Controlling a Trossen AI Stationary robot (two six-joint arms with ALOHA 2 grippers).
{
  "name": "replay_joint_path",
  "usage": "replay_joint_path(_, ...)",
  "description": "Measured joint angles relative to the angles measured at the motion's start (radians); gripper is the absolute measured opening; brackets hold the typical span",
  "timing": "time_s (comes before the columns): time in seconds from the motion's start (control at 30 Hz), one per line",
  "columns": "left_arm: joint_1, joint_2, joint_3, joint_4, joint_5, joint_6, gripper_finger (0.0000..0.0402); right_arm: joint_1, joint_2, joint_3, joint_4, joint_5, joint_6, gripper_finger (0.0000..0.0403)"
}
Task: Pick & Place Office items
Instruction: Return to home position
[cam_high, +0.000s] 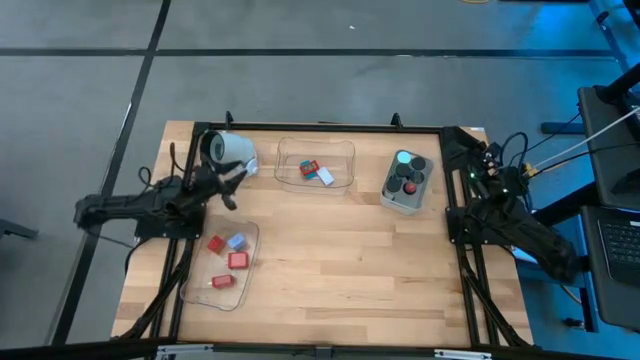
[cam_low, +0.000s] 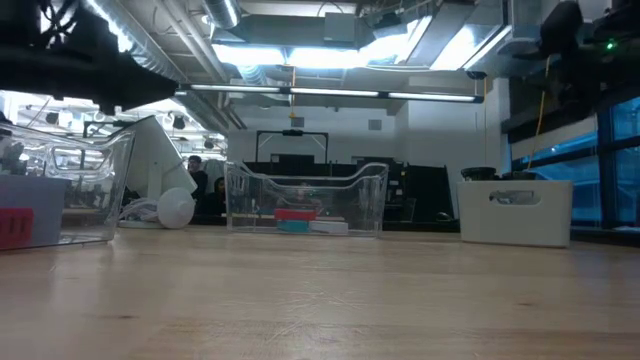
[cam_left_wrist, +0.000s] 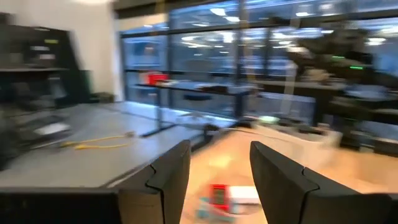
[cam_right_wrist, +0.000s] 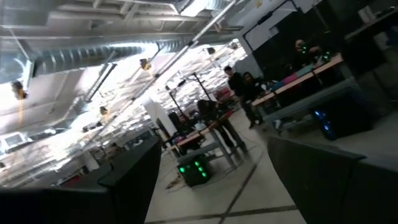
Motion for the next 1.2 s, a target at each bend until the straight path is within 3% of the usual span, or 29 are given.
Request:
replay_joint_path(0.27,0.151,-0.001,0.000,0.000,-0.045,0.000,0.0163,-0.021,0.000,-0.133,0.014,0.000,0.000,0.0301)
replay_joint_path(0.37,0.173,-0.001,0.000,0.000,-0.044,0.000,0.0164,-0.021,0.001,-0.145,-0.104,-0.002,0.000,0.0301)
replay_joint_path(1.2,0.183,0.000,0.000,0.000,-0.043,0.000,0.0161,-0.020,0.007,-0.139,-0.132,0.000,-0.001,0.0300)
